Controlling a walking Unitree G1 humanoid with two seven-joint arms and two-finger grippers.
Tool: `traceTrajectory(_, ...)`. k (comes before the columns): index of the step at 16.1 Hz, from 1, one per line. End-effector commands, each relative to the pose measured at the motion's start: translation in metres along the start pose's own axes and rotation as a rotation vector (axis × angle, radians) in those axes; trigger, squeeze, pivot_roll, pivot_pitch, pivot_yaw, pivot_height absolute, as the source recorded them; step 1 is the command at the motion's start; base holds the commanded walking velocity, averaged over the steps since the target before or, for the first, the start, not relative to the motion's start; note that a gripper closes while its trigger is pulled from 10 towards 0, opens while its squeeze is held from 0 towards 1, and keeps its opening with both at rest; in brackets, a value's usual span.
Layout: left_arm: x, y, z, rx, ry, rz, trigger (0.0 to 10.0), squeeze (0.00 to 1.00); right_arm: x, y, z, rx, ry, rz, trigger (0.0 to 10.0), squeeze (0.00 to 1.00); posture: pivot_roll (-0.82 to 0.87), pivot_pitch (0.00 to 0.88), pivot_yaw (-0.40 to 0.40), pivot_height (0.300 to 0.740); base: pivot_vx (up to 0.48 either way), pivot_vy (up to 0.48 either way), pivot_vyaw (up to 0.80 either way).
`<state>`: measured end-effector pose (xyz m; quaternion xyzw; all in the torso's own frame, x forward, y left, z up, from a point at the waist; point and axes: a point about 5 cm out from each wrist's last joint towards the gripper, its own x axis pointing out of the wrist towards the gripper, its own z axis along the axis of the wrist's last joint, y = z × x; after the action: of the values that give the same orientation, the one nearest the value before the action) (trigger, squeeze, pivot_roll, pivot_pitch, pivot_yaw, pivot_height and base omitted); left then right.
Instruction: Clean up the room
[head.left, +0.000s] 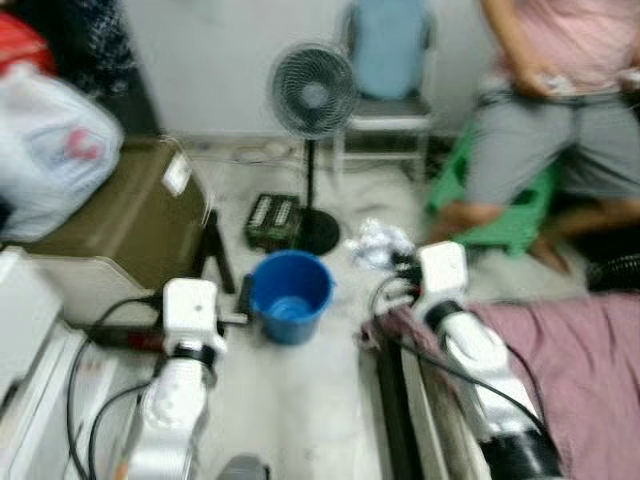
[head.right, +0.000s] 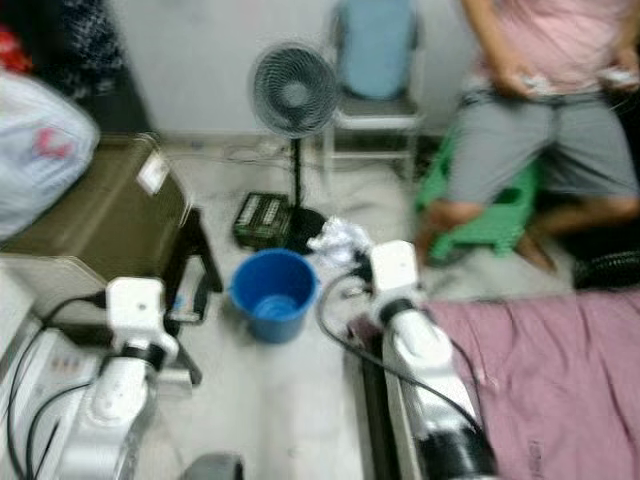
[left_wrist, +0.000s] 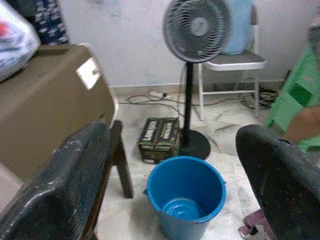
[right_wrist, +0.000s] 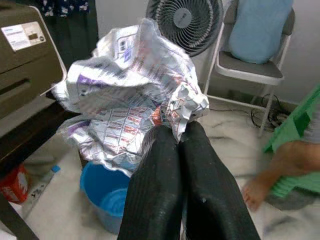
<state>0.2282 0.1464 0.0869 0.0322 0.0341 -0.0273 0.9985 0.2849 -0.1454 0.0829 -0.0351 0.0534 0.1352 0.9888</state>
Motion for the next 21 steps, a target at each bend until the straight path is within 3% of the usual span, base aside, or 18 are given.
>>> traceTrajectory(1,-0.0002,0.0058,0.0007,0.021,-0.001,0.008,10.0,0.00,0.0034,0.0072,0.0030,0.017,-0.015,0.020,10.0,0.00,0.03,0.000,-0.082,0.740,0.000,0.000,0.00)
traceTrajectory(9,-0.0008,0.0052,0.0013,0.027,-0.017,-0.012,10.0,0.00,0.0022,0.0078,0.0027,0.031,-0.024,0.023,10.0,0.00,0.03,0.000,-0.078,0.740,0.030,0.000,0.00)
traceTrajectory(16,-0.0004,0.0053,0.0017,0.031,-0.023,-0.014,10.0,0.00,0.0032,0.0086,0.0027,0.031,-0.027,0.034,10.0,0.00,0.03,0.000,-0.079,0.740,0.275,0.000,0.73)
traceTrajectory(21,-0.0003,0.0051,0.0016,0.028,-0.023,-0.013,10.0,0.00,0.0033,0.0077,0.0023,0.037,-0.025,0.027,10.0,0.00,0.03,0.000,-0.080,0.740,0.158,0.000,0.00)
